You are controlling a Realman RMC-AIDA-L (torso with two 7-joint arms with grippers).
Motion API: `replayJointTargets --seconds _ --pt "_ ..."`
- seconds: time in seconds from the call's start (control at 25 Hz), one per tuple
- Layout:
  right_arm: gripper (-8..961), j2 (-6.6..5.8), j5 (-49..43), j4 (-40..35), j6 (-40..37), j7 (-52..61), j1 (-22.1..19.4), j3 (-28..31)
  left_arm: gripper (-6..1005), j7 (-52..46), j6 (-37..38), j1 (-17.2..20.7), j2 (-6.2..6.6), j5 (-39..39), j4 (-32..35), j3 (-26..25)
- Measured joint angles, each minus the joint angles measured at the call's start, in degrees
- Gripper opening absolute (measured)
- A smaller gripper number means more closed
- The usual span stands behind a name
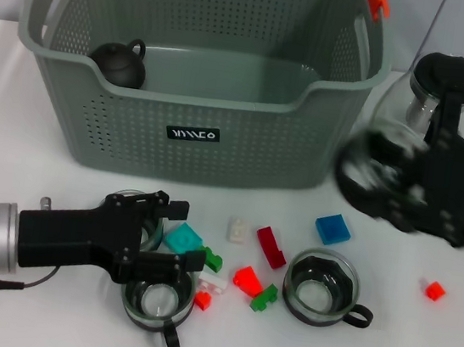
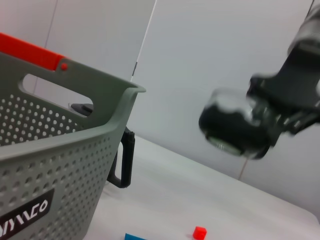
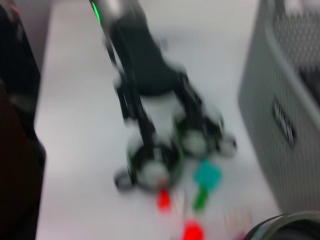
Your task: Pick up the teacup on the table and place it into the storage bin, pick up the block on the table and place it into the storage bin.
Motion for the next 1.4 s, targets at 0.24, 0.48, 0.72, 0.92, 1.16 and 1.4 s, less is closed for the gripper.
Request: replayJointTargets --seconds 0.24,0.48,0.72,0.92,1.16,1.4 --pt "78 0.35 8.4 11.7 7.0 1.5 11.1 -0.3 866 -0.3 0.3 -0.2 0.15 0.0 0.0 -0.3" --pt "92 -0.73 7.6 26.2 30.5 1.7 18.5 -0.3 866 -0.4 0.3 0.0 0.28 0.0 0.0 -0.4" --pt "106 -2.44 5.3 41.0 50.9 1.7 22.9 -1.5 867 -0.2 0.1 0.2 0.06 -0.1 0.0 -0.5" --pt "118 -1.76 3.2 49.1 62.6 -0.3 24.8 -5.1 867 -0.3 0.0 0.0 0.04 -0.2 0.0 -0.5" --pt "131 -0.31 3.2 52.1 69.9 -0.8 25.0 -10.8 867 -0.3 0.0 -0.1 0.0 -0.2 0.0 -0.5" --pt "145 -0.11 3.1 53.7 71.7 0.3 25.3 -12.2 867 -0.4 -0.1 0.1 0.0 -0.2 0.0 -0.5"
